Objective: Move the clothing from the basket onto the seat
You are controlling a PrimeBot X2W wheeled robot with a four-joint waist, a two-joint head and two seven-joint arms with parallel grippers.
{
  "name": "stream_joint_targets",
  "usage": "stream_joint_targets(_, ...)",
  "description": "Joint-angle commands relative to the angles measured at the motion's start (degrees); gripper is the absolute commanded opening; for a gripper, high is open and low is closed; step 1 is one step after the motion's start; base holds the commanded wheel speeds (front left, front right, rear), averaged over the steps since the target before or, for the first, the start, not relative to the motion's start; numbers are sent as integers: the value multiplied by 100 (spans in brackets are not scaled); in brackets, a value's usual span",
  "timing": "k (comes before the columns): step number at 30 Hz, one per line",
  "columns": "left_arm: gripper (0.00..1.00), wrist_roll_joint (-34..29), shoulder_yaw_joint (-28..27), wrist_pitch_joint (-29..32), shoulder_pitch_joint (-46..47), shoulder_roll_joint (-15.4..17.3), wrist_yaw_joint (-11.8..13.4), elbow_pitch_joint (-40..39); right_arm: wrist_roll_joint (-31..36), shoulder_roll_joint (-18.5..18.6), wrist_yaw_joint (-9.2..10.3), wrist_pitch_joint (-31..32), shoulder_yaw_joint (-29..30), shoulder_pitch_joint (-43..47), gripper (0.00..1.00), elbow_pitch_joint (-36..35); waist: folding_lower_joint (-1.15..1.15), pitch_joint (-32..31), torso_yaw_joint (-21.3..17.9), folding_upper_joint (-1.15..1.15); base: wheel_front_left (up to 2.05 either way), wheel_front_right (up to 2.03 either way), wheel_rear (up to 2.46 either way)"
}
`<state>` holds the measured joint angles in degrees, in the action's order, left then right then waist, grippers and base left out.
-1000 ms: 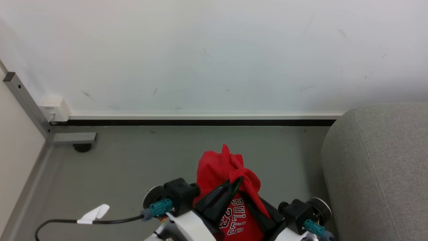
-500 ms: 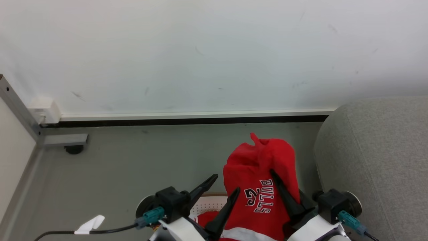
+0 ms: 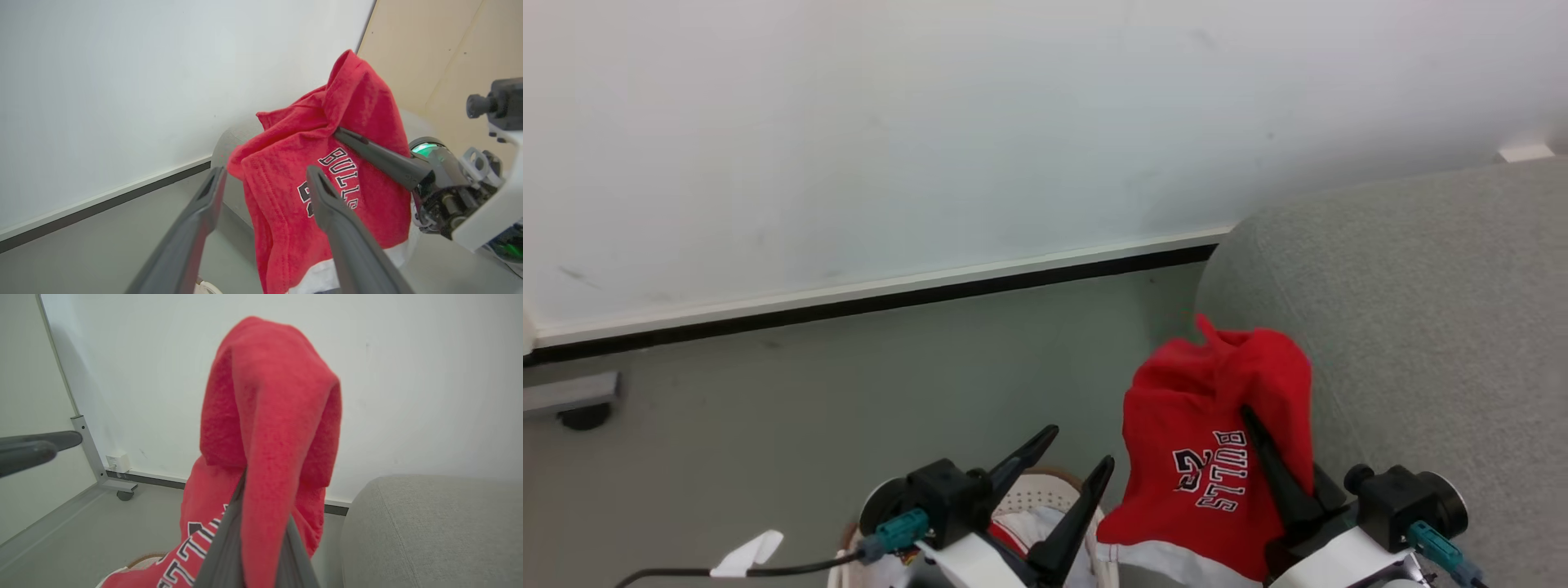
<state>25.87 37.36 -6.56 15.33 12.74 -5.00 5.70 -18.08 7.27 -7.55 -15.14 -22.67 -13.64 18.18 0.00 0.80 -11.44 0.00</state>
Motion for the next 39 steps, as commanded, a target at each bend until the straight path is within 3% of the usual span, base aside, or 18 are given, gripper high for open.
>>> stream_joint_targets(1,100,-16,15,-20,32,-6,-7,-2,12,52,12,-2,73,81,0,-68,0,106,-325,0,0,0,0)
stream_joint_targets(11,100,-124,195,37,254,13,-46,-135,92,103,12,-2,520,122,0,-471,0,649,-928,0,0,0,0)
stream_joint_targets(20,100,-366,253,355,957,395,-136,-602,276,153,13,18,1430,-923,0,-602,0,2233,-853,0,0,0,0)
stream_joint_targets(25,100,-429,207,562,1605,721,-195,-984,39,225,12,220,2217,-2073,0,-418,0,3282,-710,0,0,0,0)
stream_joint_targets(28,100,-442,235,702,2018,897,-226,-1185,103,547,13,455,2794,-2841,0,-183,0,3790,-641,0,0,0,0)
stream_joint_targets(31,100,-422,227,741,2254,990,-238,-1291,175,635,12,567,3189,-3343,0,1,0,4066,-605,0,0,0,0)
stream_joint_targets(39,100,-330,35,724,2594,1278,-243,-1508,1158,978,12,629,4972,-4731,0,1081,0,4845,-468,0,0,0,0)
